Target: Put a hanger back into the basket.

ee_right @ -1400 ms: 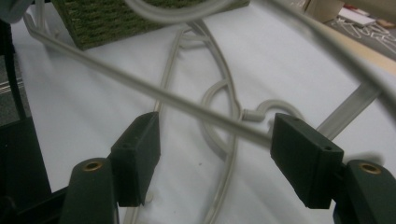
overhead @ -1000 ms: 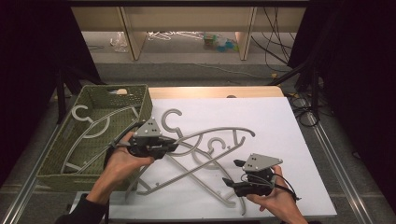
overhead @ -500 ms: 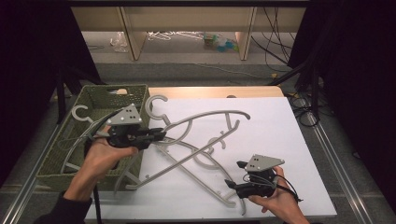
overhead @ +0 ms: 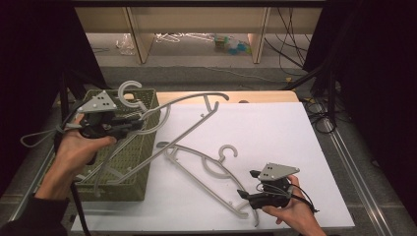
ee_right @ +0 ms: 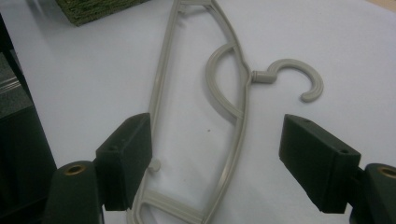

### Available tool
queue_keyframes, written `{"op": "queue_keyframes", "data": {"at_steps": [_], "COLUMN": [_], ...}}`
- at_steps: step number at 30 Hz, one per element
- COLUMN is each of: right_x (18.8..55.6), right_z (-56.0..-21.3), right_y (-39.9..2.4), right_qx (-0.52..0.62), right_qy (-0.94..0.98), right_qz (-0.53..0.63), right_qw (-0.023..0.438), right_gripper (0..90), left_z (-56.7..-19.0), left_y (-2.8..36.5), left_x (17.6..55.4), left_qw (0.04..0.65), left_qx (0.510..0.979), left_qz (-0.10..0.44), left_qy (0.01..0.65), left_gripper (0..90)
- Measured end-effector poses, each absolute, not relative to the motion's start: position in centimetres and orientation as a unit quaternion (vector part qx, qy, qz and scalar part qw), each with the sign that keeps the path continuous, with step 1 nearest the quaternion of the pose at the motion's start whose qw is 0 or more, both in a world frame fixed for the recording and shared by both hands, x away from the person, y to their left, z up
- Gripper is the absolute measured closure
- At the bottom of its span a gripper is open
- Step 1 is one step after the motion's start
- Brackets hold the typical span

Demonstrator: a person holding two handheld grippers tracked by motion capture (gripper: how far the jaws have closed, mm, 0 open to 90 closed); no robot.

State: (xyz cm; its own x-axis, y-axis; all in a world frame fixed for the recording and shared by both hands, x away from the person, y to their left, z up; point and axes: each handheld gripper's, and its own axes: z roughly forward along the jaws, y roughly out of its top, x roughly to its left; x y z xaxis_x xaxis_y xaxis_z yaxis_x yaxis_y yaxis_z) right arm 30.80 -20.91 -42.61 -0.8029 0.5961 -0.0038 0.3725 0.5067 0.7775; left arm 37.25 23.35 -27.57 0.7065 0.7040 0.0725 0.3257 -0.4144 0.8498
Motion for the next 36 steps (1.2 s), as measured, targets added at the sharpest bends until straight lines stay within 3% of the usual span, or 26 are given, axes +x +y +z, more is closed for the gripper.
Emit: {"op": "queue_keyframes", "data": {"at_steps": [18,36], "right_x": [30.9,31.0], "right_z": [-43.1,-43.2], "right_y": [-20.8,-20.9], "right_qx": [0.285,0.291], "right_qy": [0.862,0.862], "right_qz": [0.398,0.395], "right_qw": [0.132,0.126], "right_gripper": [24.2,24.2], "left_z": [-28.0,-30.0], "left_y": [29.8,34.2], "left_x": [40.6,42.5], "left_qw": [0.418,0.374], "left_qx": [0.771,0.760], "left_qz": [0.255,0.294], "left_qy": [0.407,0.444], "left_gripper": [81.6,81.5]}}
